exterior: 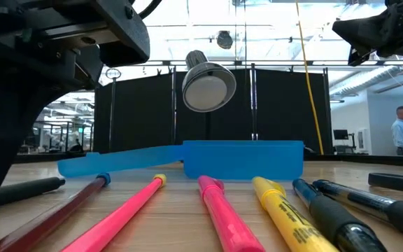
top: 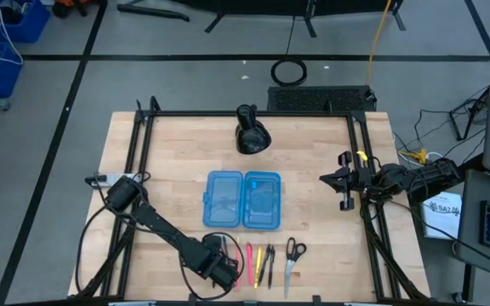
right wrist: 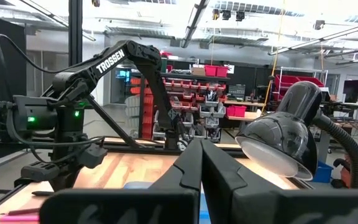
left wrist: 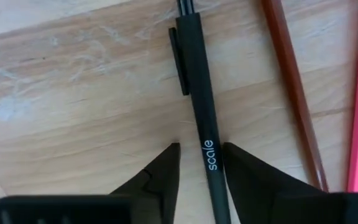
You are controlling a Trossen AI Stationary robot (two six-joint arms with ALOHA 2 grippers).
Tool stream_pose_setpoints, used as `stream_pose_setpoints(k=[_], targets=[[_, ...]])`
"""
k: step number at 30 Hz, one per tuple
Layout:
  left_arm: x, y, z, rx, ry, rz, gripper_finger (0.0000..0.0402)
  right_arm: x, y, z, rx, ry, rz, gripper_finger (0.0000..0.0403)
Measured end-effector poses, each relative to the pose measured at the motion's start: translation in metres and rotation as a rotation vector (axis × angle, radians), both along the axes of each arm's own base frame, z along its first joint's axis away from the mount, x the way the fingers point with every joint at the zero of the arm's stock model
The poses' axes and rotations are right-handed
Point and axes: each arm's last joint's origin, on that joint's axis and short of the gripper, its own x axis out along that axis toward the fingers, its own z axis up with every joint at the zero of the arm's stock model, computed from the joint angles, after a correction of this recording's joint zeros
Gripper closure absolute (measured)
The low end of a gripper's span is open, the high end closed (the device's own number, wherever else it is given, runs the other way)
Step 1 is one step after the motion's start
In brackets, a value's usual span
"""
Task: Pick & place school supplies into a supply box
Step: Put the left black pen into the blue supply box
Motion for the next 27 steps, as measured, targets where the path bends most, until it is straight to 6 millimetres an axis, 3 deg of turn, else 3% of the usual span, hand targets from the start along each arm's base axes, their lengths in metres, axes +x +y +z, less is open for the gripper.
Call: stream_pose_setpoints(k=[11, 20, 27], targets=[[0.002, 0.004, -0.001, 0.064, -0.04, -0.017, 0.0382, 0.0, 0.0, 0.0, 0.003, 0.005, 0.001, 0.0403], [-0.001, 0.001, 0.003, 0.084, -0.061, -0.021, 0.0361, 0.0, 0.0, 0.0, 0.003, 0.005, 0.001, 0.0403], [-0.006, 0.006, 0.019, 0.132, -0.092, -0.021, 0.0382, 0.0, 0.0, -0.001, 0.003, 0.006, 0.001, 0.0403]])
